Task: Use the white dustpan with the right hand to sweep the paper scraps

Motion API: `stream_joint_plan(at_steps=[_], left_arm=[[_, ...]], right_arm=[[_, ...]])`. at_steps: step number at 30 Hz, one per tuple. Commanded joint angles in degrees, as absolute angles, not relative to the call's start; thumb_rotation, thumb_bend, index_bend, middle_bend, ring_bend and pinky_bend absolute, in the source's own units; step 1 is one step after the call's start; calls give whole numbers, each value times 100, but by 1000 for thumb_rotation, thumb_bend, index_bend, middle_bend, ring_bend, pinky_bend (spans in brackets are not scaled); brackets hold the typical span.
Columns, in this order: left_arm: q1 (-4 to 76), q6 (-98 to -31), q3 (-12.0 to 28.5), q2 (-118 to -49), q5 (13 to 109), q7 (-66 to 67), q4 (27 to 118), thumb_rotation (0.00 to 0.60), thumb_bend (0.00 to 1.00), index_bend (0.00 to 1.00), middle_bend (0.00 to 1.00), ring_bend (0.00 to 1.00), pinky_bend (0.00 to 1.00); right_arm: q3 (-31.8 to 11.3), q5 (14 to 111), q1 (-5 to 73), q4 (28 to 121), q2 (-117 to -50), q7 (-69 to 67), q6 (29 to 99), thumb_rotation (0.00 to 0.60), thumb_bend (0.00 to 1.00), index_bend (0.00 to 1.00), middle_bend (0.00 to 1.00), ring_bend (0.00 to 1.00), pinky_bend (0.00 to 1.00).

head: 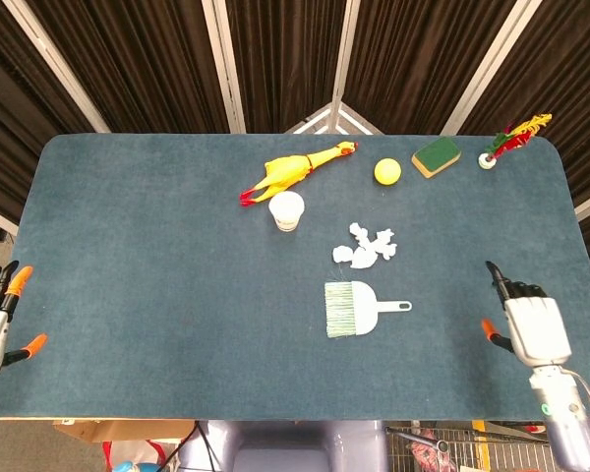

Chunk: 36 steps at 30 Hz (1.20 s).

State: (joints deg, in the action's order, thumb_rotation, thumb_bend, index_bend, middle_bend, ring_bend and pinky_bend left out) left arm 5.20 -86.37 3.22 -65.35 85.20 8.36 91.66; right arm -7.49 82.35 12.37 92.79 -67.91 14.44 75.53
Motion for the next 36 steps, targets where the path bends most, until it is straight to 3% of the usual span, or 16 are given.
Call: stream_joint_plan(at_steps=[1,12,19,36], left_arm=[[527,-8619,324,-6535,8508,817,9160,600,9,0,0,0,0],[542,-8575,326,-6507,8488,731,9171,600,9,0,0,0,0],[560,-8538,328,-6488,8480,639,9161,600,9,0,0,0,0],[570,-8505,327,-6484,8445,649,9188,600,9,0,0,0,0]], right_arm=[[-965,7791,1728,9255,-7122,2025,6918,600,315,186,903,923,806],[-1047,6919,2440,9015,-8039,3087,6125,600,315,396,956,974,846],[-988,6494,2681,8744,-8611,3465,6008,600,315,422,959,977,846],[-846,6138,2858,8264,-9083,3491,5912,600,315,459,963,978,846]])
